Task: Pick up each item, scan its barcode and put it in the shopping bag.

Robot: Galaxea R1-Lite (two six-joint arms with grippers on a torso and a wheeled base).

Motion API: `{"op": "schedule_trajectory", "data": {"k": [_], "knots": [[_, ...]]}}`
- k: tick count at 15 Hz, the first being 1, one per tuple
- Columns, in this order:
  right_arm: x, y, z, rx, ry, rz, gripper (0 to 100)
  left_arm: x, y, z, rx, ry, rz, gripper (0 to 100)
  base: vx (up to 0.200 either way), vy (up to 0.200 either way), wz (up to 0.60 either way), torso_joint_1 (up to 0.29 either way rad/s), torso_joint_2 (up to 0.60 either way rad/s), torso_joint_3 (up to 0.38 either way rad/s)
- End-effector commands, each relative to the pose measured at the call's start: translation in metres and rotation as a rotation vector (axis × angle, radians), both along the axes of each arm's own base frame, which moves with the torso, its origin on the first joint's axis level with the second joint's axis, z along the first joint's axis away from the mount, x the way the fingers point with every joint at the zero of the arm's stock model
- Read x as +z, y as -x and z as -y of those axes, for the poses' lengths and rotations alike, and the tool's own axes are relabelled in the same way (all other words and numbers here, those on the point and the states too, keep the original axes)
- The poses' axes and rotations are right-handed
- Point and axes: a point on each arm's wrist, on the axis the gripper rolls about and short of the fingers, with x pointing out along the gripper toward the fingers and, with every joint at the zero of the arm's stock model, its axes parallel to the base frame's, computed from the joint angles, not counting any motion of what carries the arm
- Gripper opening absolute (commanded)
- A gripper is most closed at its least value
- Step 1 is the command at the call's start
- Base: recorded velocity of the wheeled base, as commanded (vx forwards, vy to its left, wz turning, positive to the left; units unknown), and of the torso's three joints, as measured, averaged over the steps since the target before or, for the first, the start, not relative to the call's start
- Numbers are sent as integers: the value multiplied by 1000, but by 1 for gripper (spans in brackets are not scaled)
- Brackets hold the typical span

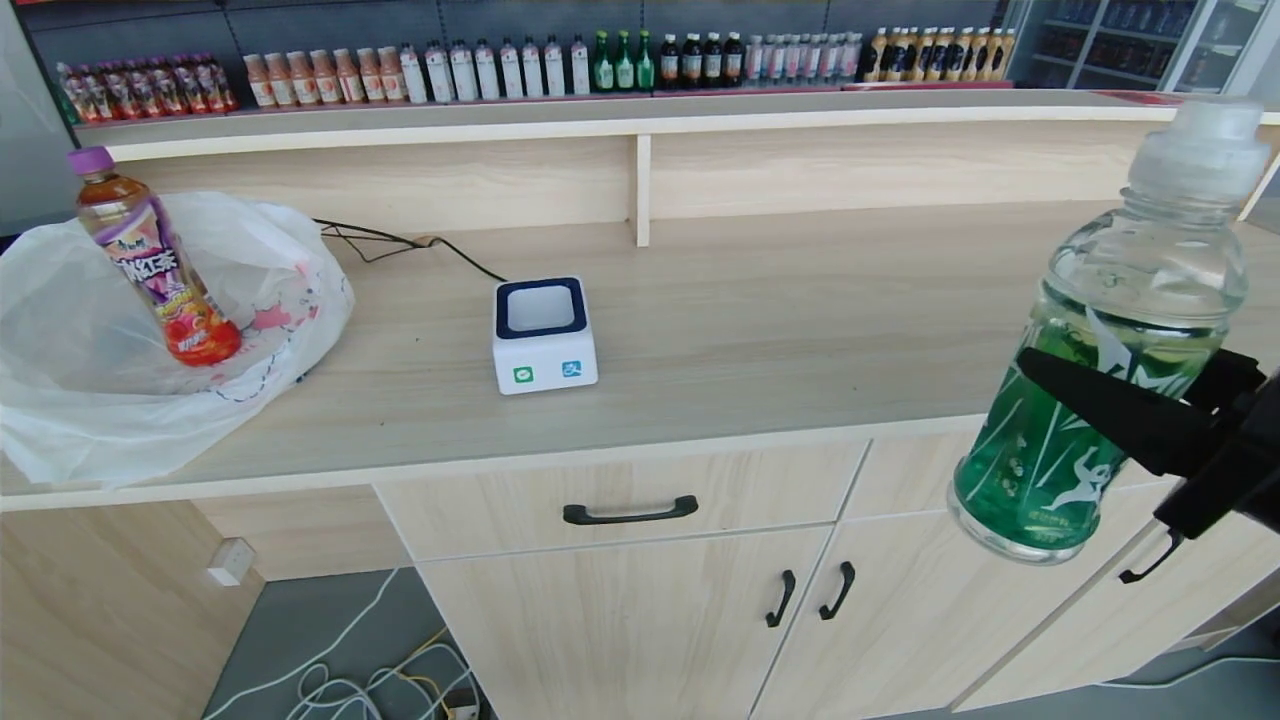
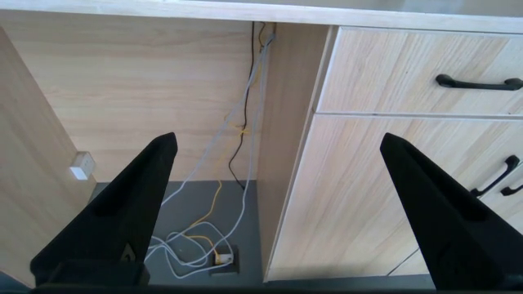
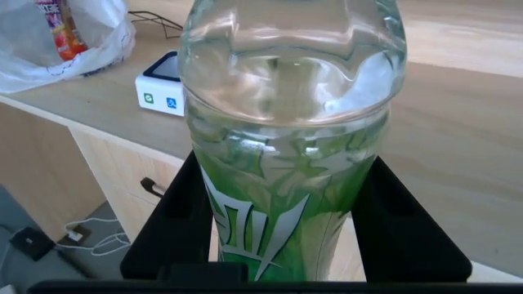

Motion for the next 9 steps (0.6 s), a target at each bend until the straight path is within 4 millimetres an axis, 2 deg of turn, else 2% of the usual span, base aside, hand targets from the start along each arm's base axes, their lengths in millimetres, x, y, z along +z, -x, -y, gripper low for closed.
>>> {"op": "schedule_trajectory", "data": {"k": [1, 5, 7, 9], "knots": [[4, 8, 4, 2, -16, 27, 0, 0, 0, 0, 1, 1, 0, 100, 0, 0, 0, 0, 0, 0], [5, 18, 1, 36, 32, 76, 0, 0, 0, 0, 1, 1, 0, 100, 0, 0, 0, 0, 0, 0], [0, 24, -6, 87, 100, 107, 0, 0, 0, 0, 1, 1, 0, 100, 0, 0, 0, 0, 0, 0], [-3, 34, -23, 190, 225, 202, 0, 0, 0, 0, 1, 1, 0, 100, 0, 0, 0, 0, 0, 0]]}}
